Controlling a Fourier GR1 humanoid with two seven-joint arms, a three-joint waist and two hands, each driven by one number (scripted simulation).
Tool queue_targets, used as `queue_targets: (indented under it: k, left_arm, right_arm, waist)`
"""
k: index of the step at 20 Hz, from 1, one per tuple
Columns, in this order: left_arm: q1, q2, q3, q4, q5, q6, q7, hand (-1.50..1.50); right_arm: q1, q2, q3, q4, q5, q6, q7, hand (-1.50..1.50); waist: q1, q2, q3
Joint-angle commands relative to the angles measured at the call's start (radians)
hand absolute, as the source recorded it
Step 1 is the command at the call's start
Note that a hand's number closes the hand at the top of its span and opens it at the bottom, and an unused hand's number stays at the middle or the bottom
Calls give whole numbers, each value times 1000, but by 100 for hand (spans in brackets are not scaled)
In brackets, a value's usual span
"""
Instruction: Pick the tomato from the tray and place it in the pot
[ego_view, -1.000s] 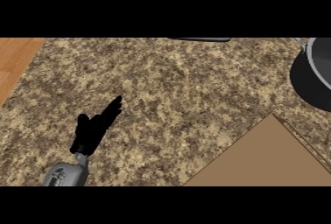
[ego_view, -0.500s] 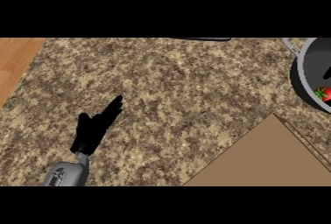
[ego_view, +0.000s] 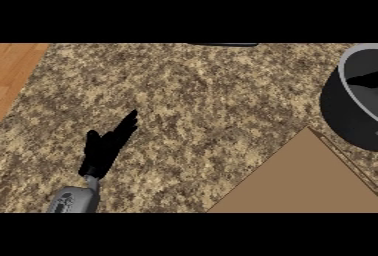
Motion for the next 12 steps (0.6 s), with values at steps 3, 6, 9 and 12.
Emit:
queue_targets:
  k: [3,6,9,12]
  left_arm:
    - [7,23,18,14,0,-11,-22,0]
    - [-14,18,23,12,13,-15,7,0]
    - [7,1,9,3,-11,13,-8,0]
    - [26,-7,-6,-33,-3,4,13,0]
  right_arm:
    - [-11,-76,-198,-11,-185,-88,-32,-150]
    - [2,-115,-262,-13,-243,-116,-45,-150]
    - [78,-175,-313,-11,-293,-38,-130,-150]
    - [108,-255,-360,-4,-338,49,-138,-150]
  waist:
    - [-2,4,-1]
    - [-7,2,-1]
    - [-13,0,-1]
    - [-12,-1,0]
